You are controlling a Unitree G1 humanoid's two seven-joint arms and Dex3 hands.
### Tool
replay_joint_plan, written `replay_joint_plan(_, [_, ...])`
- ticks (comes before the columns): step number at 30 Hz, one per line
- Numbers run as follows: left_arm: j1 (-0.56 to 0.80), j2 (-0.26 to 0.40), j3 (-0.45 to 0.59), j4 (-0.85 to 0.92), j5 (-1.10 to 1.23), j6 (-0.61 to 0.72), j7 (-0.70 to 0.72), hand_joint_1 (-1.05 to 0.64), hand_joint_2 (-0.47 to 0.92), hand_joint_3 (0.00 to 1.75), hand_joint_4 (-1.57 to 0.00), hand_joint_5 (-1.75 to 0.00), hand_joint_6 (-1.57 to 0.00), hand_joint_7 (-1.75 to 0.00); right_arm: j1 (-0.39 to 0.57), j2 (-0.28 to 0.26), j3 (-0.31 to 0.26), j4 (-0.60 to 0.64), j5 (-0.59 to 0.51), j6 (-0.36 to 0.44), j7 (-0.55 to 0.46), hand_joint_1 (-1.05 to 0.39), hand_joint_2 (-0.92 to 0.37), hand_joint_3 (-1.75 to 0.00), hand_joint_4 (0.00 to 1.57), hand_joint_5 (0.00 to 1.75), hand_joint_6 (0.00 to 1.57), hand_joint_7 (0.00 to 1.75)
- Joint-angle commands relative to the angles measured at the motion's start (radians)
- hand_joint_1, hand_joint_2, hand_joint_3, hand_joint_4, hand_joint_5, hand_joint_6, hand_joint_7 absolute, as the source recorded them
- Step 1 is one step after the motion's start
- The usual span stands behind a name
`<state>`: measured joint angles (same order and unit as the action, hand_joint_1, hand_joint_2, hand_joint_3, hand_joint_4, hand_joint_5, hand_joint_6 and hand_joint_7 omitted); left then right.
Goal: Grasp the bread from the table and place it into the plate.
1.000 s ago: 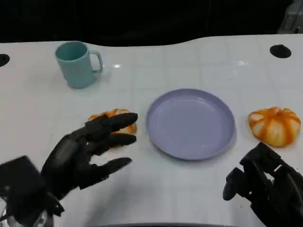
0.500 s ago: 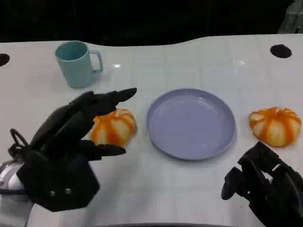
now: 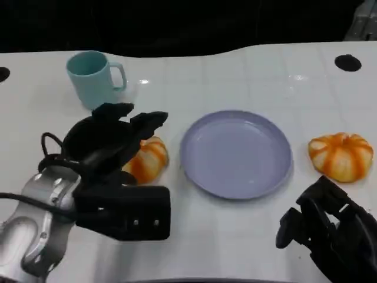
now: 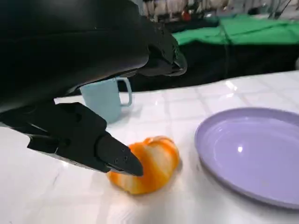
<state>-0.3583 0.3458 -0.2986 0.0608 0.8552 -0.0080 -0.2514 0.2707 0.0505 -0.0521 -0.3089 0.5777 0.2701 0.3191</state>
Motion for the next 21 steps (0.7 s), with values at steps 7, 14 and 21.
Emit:
replay_joint_plan(7, [-0.205, -0.069, -0.121, 0.327, 0.032, 0.162, -0.032, -0.17, 0.74, 0.01, 0.00, -0.14, -0.20, 0.00, 0.001, -0.007, -0.005, -0.016, 0.010, 0.012, -0.015, -0.53, -0.74, -0.60, 0.67, 1.75, 0.53, 1.59])
replay_joint_plan(14, [-0.340, -0.136, -0.164, 0.613, -0.015, 0.179, 0.007, -0.28, 0.75, 0.01, 0.00, -0.10, -0.17, 0.00, 0.005, -0.007, -0.008, -0.017, 0.011, 0.011, -0.013, -0.54, -0.73, -0.60, 0.66, 1.75, 0.52, 1.59])
replay_joint_plan(21, [-0.440, -0.195, -0.190, 0.880, -0.066, 0.105, 0.136, -0.23, 0.75, 0.00, 0.00, -0.09, -0.18, 0.00, 0.010, -0.011, -0.013, -0.019, 0.018, 0.011, -0.003, -0.53, -0.74, -0.60, 0.65, 1.75, 0.52, 1.58])
